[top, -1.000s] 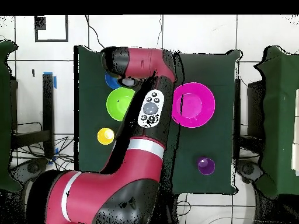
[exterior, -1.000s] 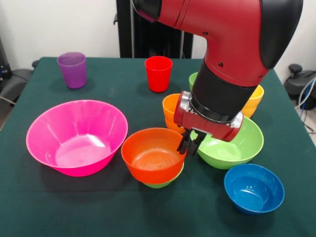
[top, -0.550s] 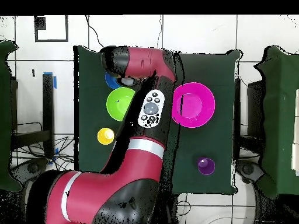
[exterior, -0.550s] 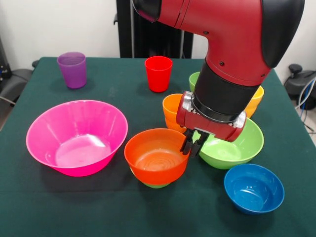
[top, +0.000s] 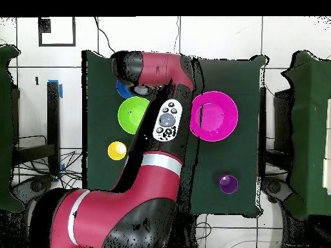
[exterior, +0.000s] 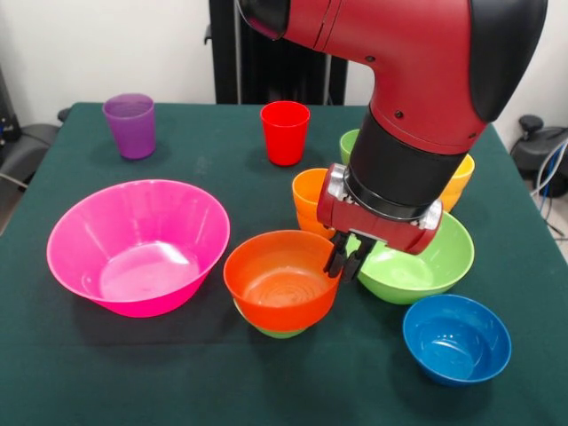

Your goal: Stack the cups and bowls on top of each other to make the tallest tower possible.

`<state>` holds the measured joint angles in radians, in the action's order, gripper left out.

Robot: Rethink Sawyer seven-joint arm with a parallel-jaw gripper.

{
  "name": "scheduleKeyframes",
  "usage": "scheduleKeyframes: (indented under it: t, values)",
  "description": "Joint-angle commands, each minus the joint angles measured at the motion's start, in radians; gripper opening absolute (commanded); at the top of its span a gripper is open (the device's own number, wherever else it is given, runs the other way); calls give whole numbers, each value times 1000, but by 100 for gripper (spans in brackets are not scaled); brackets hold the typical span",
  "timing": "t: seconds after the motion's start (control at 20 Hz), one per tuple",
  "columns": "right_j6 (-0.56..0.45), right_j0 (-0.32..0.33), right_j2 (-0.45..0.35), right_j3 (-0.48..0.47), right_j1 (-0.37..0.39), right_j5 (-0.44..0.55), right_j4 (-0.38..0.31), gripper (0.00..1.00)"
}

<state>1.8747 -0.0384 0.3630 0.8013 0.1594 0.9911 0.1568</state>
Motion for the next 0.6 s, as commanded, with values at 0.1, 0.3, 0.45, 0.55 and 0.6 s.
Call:
scheduleKeyframes:
  t: [0.1,0.3,0.45,0.55,0.6]
  values:
    - [104,-14,-101,73,-30,120,7,0]
    - [100,-13,-107,71,-30,132,10,0]
    - [97,-12,-113,71,-30,133,13,0]
    - [109,-17,-109,78,-26,138,15,0]
    - [116,-19,-106,87,-20,139,16,0]
